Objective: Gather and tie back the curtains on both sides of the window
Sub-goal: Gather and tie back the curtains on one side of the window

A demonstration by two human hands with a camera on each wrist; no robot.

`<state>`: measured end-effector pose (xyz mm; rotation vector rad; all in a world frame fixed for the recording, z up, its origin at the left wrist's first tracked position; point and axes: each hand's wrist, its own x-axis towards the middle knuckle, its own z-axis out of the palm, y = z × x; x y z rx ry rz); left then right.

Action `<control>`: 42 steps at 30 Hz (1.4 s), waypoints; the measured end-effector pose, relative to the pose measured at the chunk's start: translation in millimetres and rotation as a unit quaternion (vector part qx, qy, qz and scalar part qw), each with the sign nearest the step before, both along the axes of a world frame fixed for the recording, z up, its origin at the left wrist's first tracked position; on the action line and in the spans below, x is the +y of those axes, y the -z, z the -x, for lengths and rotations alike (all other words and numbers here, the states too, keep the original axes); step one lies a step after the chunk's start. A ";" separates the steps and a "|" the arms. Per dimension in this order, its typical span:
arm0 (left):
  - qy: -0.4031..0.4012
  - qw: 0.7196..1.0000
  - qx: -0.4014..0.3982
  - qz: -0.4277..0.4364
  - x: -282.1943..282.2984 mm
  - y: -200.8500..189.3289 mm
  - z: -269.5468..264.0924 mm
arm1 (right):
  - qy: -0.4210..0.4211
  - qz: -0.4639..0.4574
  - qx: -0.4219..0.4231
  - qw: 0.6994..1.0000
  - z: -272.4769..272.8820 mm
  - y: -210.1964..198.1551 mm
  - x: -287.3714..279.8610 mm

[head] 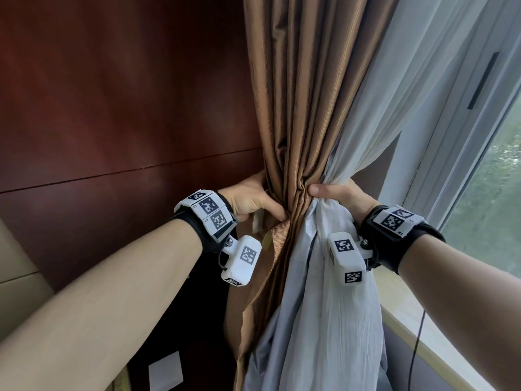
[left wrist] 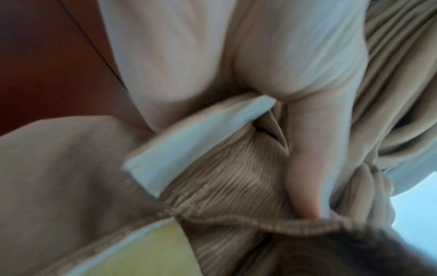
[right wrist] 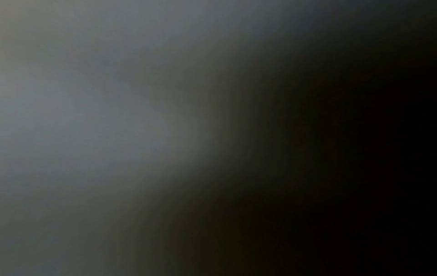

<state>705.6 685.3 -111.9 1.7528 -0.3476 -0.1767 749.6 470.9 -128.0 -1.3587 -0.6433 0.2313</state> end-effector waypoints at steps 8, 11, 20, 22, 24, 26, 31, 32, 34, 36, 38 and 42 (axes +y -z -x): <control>-0.014 0.999 -0.022 0.027 3.4 15.0 -6.0 | -0.028 -0.002 0.008 1.000 2.3 -0.1 -4.9; -0.020 0.999 -0.039 0.020 3.2 14.8 -5.6 | -0.042 0.000 0.012 0.999 1.4 1.3 -5.0; 0.021 0.999 -0.041 0.015 -12.0 8.0 -0.1 | -0.025 0.024 -0.033 0.999 -3.1 2.9 -1.9; 0.030 0.999 -0.036 0.018 -26.5 10.4 -9.0 | -0.009 0.029 -0.034 0.999 -12.0 5.2 -13.0; 0.044 0.999 -0.021 0.022 -38.2 10.7 -18.9 | -0.011 0.039 -0.041 0.998 -19.6 5.5 -20.6; 0.075 0.997 0.002 0.020 -41.7 8.7 -19.8 | -0.013 0.051 -0.048 0.997 -19.5 4.6 -20.5; 0.086 0.996 0.000 -0.002 -47.0 4.7 -22.0 | -0.051 0.080 -0.070 0.993 -16.5 0.0 -21.2; 0.082 0.997 0.000 -0.004 -47.9 4.1 -23.4 | -0.053 0.086 -0.078 0.992 -16.5 -0.7 -21.3; 0.074 0.997 -0.002 -0.006 -49.2 3.2 -25.1 | -0.058 0.095 -0.084 0.990 -17.4 -0.3 -21.4; 0.071 0.997 0.004 0.000 -51.1 3.9 -27.0 | -0.064 0.099 -0.075 0.990 -19.9 0.8 -21.9; 0.071 0.997 0.009 0.012 -52.2 4.7 -28.3 | -0.060 0.100 -0.068 0.991 -22.7 2.7 -21.8; 0.065 0.997 -0.012 0.039 -59.7 8.9 -29.6 | -0.056 0.118 -0.055 0.990 -25.4 1.8 -25.4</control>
